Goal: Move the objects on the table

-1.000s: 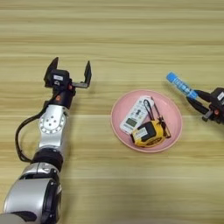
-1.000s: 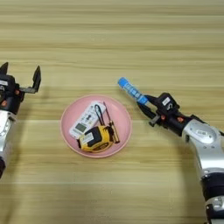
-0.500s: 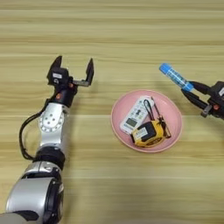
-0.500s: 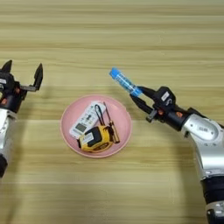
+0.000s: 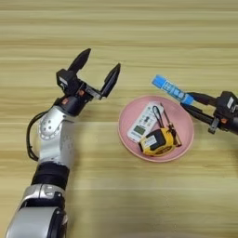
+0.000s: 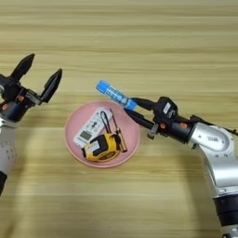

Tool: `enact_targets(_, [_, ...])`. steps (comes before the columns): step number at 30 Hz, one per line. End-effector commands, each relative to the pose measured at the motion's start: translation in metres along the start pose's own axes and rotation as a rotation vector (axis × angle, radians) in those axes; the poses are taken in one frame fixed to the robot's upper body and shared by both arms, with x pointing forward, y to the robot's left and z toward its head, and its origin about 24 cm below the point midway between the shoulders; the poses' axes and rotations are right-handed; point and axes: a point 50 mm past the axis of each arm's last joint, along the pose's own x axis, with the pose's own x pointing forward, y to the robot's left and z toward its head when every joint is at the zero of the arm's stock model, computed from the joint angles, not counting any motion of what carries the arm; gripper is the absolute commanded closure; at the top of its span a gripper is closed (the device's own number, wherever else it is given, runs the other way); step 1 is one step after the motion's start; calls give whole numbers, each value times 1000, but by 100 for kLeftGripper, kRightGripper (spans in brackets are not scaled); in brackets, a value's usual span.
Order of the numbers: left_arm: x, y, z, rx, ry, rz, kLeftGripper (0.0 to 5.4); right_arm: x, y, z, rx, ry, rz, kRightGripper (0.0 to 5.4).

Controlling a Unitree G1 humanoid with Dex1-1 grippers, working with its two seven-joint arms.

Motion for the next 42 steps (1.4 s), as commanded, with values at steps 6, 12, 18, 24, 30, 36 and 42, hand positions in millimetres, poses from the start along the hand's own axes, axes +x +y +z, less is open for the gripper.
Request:
enact_targets(6, [-2, -27, 11, -142, -14, -183, 0, 6, 9, 18, -10, -59, 71, 401])
enact_targets(12, [-2, -38, 13, -177, -7, -246, 0, 8, 15, 25, -1, -88, 100, 401])
enact_targets(18, [0, -47, 12, -207, 4, -303, 0, 13, 24, 30, 22, -126, 134, 401])
enact_targets(24, [1, -53, 12, -233, 5, -328, 0, 16, 30, 31, 38, -142, 157, 401])
enact_targets(30, [2, -56, 12, -276, 4, -353, 0, 18, 33, 33, 42, -156, 169, 401])
enact_targets(36, [2, -61, 11, -391, 1, -378, 0, 20, 35, 36, 45, -187, 181, 401])
enact_targets(42, [1, -60, 11, -510, -6, -374, 0, 20, 35, 39, 42, -209, 184, 401])
